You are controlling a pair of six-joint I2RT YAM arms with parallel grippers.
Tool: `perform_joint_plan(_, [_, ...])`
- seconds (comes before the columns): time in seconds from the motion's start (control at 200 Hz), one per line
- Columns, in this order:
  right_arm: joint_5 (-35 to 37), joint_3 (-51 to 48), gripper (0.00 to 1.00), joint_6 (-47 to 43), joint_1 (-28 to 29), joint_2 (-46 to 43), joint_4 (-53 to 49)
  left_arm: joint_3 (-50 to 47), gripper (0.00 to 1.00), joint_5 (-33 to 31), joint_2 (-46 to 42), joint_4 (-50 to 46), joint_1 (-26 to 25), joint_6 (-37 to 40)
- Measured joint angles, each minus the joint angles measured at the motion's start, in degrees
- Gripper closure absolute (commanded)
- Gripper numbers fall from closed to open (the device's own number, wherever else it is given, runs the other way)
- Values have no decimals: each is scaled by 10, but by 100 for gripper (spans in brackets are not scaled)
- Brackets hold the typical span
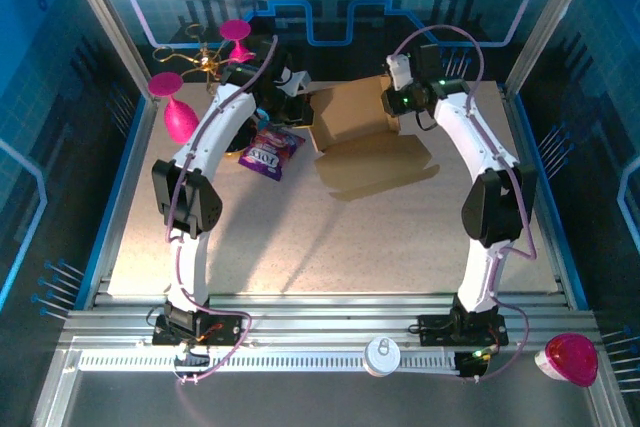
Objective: Fold the paper box
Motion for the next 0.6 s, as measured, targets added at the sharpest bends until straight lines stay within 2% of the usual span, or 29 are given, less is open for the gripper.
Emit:
perform_joint_plan(0.195, [95,0,100,5,27,0,0,2,100,-6,2,-2,0,-2])
perform_joint_plan(0.41, [188,7,100,16,57,0,-10,6,100,-18,6,-2,-1,-16])
perform_joint_plan(0.6, [257,59,100,45,88,8,-62,8,100,-49,6,0,-4,-40])
